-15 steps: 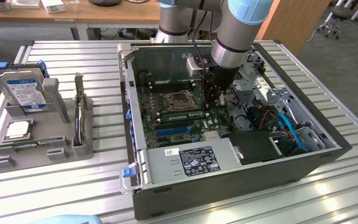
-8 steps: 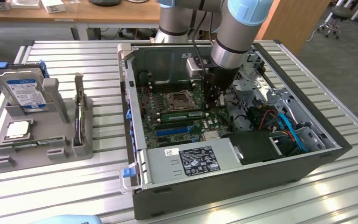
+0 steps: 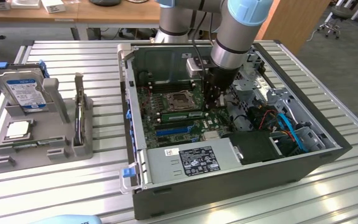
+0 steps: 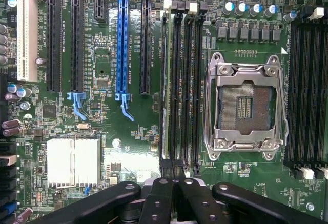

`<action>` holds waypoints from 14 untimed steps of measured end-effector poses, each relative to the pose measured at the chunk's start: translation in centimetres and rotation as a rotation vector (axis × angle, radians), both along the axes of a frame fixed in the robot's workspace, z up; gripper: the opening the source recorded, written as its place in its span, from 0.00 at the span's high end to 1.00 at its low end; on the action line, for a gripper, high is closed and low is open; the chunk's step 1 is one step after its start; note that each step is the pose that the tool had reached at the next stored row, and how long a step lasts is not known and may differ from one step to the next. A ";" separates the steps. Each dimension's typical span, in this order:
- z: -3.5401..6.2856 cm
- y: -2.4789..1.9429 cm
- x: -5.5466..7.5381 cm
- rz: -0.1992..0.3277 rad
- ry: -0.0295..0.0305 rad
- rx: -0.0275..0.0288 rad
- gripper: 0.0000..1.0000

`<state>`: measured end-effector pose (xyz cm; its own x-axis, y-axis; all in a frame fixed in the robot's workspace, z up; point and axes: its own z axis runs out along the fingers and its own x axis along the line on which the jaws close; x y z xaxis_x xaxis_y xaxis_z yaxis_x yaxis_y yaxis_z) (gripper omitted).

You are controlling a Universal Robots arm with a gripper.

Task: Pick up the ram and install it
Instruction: 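Press down the ram until it locks into place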

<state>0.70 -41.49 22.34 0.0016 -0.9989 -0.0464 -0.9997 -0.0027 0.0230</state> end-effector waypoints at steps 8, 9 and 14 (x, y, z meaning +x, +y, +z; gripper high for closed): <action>-0.04 0.00 0.0 0.000 0.0000 0.0001 0.90; -0.04 0.00 0.0 0.000 0.0000 0.0001 0.90; 0.40 0.00 0.0 0.000 0.0000 0.0000 0.90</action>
<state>0.70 -41.49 22.75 0.0015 -0.9989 -0.0464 -0.9997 -0.0026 0.0230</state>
